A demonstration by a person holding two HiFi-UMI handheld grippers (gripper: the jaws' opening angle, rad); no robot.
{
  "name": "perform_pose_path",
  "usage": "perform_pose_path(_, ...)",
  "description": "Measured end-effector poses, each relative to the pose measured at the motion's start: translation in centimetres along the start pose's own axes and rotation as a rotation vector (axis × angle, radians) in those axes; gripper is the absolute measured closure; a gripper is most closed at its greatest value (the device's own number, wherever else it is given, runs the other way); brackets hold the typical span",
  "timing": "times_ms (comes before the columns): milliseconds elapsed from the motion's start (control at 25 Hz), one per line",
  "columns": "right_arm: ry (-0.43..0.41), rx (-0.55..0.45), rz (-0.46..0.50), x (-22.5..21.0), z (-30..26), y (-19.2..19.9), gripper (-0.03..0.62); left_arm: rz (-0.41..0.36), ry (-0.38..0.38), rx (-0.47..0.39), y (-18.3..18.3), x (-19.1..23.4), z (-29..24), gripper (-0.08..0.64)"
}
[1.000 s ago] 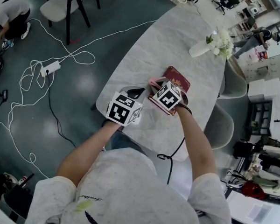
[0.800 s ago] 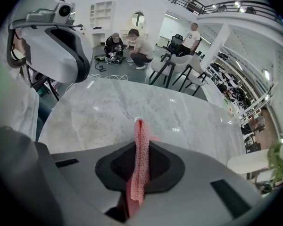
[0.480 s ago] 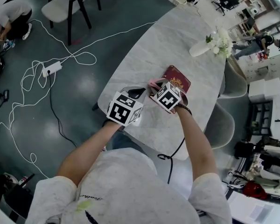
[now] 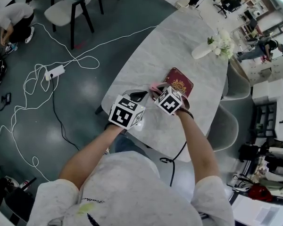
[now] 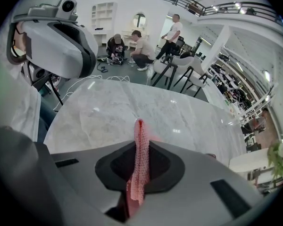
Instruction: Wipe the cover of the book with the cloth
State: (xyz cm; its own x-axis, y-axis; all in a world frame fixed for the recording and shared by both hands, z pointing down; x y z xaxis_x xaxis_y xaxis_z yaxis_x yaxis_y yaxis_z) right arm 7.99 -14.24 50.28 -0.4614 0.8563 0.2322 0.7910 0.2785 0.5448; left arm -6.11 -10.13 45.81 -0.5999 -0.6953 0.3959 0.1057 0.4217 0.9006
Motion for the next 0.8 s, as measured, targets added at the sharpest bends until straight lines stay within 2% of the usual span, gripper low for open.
perform_pose_path(520, 0.028, -0.041, -0.011, 2.1, 0.9, -0.7, 0.572, -0.016, -0.017, -0.021, -0.5, -0.4, 2.4, 0.554)
perform_pose_path(800, 0.089, -0.149, -0.071, 3.3, 2.2, -2.1, 0.572, -0.031, -0.040, -0.042, -1.5, -0.2, 4.3, 0.554)
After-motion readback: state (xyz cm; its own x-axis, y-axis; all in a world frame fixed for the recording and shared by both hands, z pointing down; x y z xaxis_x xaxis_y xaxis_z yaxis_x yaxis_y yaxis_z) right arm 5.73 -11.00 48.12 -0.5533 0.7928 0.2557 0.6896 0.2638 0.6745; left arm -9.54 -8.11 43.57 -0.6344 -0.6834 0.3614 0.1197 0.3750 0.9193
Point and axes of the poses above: the fingertips, and each gripper's own axes: z backward along the fingers, x to its left, y out of its underside, the point moved 9 cm from there along z, backward along the fingers, and after that the axes turned 15 degrees about -x, right-handed, at the moved point
